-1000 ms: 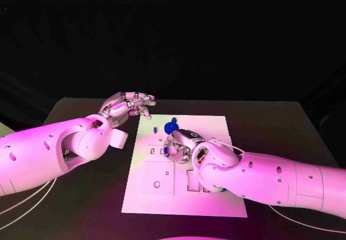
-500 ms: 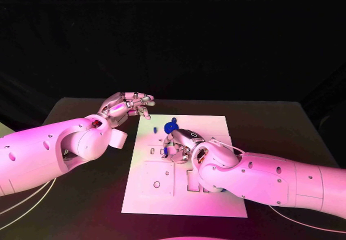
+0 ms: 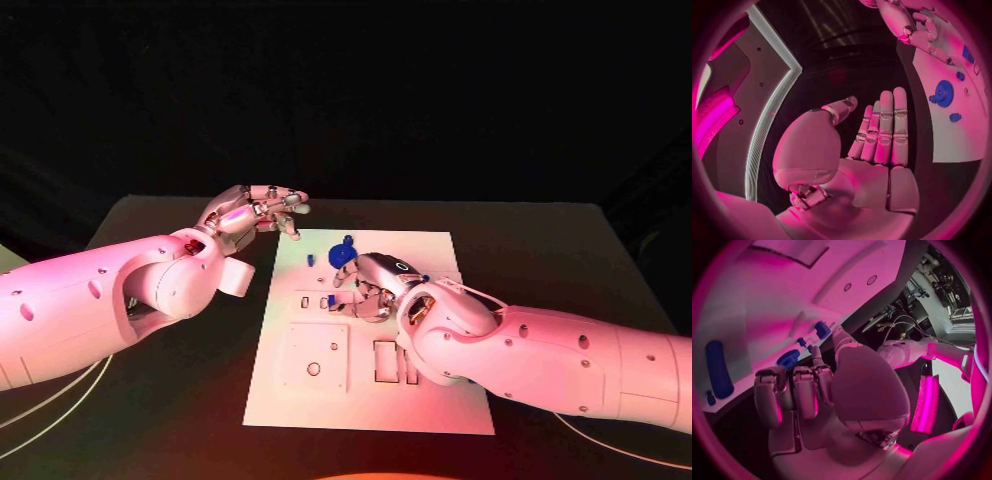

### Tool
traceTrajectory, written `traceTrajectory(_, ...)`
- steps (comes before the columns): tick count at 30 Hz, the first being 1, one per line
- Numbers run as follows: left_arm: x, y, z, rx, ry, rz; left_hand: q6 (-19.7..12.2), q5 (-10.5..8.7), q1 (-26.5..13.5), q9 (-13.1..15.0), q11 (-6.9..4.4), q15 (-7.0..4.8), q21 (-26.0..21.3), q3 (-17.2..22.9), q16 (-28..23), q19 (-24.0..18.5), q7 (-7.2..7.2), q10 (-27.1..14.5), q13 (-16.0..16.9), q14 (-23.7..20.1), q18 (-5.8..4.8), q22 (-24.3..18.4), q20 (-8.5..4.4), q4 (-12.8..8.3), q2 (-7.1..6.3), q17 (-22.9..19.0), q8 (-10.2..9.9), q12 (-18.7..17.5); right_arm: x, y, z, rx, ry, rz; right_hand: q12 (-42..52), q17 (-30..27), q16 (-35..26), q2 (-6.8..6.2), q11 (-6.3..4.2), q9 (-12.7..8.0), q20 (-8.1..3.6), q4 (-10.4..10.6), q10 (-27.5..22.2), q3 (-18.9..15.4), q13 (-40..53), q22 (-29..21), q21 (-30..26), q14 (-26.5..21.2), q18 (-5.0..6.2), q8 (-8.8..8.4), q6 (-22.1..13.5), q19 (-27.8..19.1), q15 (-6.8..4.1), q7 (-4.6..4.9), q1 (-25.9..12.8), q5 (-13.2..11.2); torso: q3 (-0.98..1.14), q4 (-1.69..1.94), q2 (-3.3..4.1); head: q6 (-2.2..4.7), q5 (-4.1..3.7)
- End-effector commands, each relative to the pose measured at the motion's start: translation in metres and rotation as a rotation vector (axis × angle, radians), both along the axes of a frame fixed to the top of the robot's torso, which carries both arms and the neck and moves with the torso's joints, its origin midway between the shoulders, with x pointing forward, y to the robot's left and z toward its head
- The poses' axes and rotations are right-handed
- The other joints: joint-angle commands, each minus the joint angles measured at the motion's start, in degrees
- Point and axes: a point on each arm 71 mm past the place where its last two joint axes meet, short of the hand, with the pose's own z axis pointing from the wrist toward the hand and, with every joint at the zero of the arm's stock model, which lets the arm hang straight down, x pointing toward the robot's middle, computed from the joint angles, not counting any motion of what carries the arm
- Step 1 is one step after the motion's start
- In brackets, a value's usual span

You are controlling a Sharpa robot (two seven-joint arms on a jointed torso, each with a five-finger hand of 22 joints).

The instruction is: Assemble the parts on the task board

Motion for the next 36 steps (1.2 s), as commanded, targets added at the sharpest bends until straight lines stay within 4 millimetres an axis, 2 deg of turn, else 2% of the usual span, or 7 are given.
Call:
traceTrajectory(1,0.001,-0.004,-0.005,0.096,0.041,-0.058,0.4,0.11,-1.3,0.4,-1.17,-1.05,2.9,-1.8,5.0,1.8,-0.97,2.4,2.4,2.5,0.36,1.5,-0.70,0.7,0.07,3.2,0.1,3.8,-0.002,-0.002,0.016,0.124,-0.013,0.110,-0.9,9.9,-0.5,0.39,0.34,-0.2,0.65,-0.2,-0.4,0.1,8.9,15.1,0.3,4.8,-0.82,-0.34,-0.4,6.0,0.60,0.03,1.5,0.3,-0.02,-0.12,-0.21,0.22,0.04)
traceTrajectory(5,0.005,-0.004,-0.007,0.225,0.085,-0.087,1.8,0.12,-0.4,1.8,-2.85,-2.59,14.3,-5.3,27.9,6.6,-2.39,0.3,15.6,13.6,-0.96,13.0,-2.38,0.8,0.34,28.8,1.6,20.9,0.000,-0.019,0.034,0.201,0.037,0.138,-1.4,9.7,-0.6,0.63,0.42,-0.1,0.73,-0.3,-1.0,0.3,8.4,15.1,0.3,4.7,-0.82,-0.12,-0.2,6.0,0.66,0.16,3.0,2.2,0.13,-0.26,-0.36,0.62,0.21)
traceTrajectory(6,0.007,-0.004,-0.006,0.263,0.092,-0.096,1.3,0.11,-0.2,1.9,-2.72,-2.49,15.3,-5.5,29.4,7.1,-2.18,-0.5,17.5,14.3,-1.11,14.2,-2.33,0.7,0.42,30.5,1.6,23.3,0.001,-0.023,0.039,0.216,0.046,0.139,-1.4,9.7,-0.6,0.61,0.43,-0.1,0.74,-0.3,-1.0,0.4,8.5,15.1,0.3,4.7,-0.82,-0.06,-0.2,6.0,0.67,0.16,3.2,2.9,0.13,-0.39,-0.47,0.71,0.20)
traceTrajectory(7,0.009,-0.004,-0.006,0.305,0.098,-0.108,-0.2,0.14,0.3,4.4,-2.47,-2.45,22.3,-6.3,35.8,10.8,-2.74,-8.2,31.3,17.7,-2.53,23.4,-1.65,0.9,1.23,38.1,5.6,42.1,0.001,-0.029,0.044,0.228,0.055,0.138,-1.4,9.7,-0.6,0.59,0.43,-0.1,0.74,-0.3,-1.0,0.4,8.5,15.1,0.3,4.7,-0.82,-0.04,-0.2,6.0,0.67,0.15,3.2,3.1,0.14,-0.44,-0.53,0.78,0.25)
traceTrajectory(13,0.012,-0.006,-0.006,0.528,0.152,-0.181,-0.2,0.05,-1.6,7.5,-3.29,-2.80,29.3,-7.0,41.1,16.5,-3.05,-2.4,44.9,22.4,-4.22,35.1,-2.34,3.4,1.29,46.3,11.4,57.4,0.004,-0.055,0.063,0.272,0.100,0.106,-1.3,9.8,-0.6,0.53,0.39,0.0,0.73,-0.2,-0.9,0.3,8.6,15.1,0.3,4.7,-0.82,0.21,0.1,6.0,0.64,0.08,3.2,3.7,0.24,-0.63,-0.99,0.59,0.72)
traceTrajectory(21,0.012,-0.017,-0.006,0.838,0.213,-0.275,1.6,0.01,-5.0,13.0,-5.61,-4.88,34.4,-10.2,44.7,22.1,-5.70,6.7,56.7,25.6,-6.00,44.8,-4.18,8.8,0.09,52.7,18.9,67.2,0.016,-0.100,0.083,0.313,0.098,-0.005,-1.2,9.9,-0.6,0.65,0.31,0.1,0.69,0.2,-0.8,0.1,8.6,15.1,0.3,4.7,-0.82,0.57,0.5,6.0,0.58,0.00,2.6,4.0,0.50,-0.34,-1.77,-0.27,0.72)
traceTrajectory(36,0.017,-0.049,-0.011,1.159,0.205,-0.285,0.2,0.08,-7.7,16.0,-5.92,-5.23,34.5,-15.3,44.6,22.0,-6.05,6.4,56.3,25.5,-6.03,45.0,-4.59,16.7,0.16,52.5,20.6,66.7,0.036,-0.139,0.089,0.309,0.070,-0.127,-1.3,9.9,-0.6,0.52,0.24,0.1,0.61,0.3,-0.8,-0.9,8.5,15.1,0.3,4.7,-0.82,0.81,0.3,6.0,0.51,-0.09,0.7,3.7,0.74,-0.20,-2.14,-1.31,1.23)
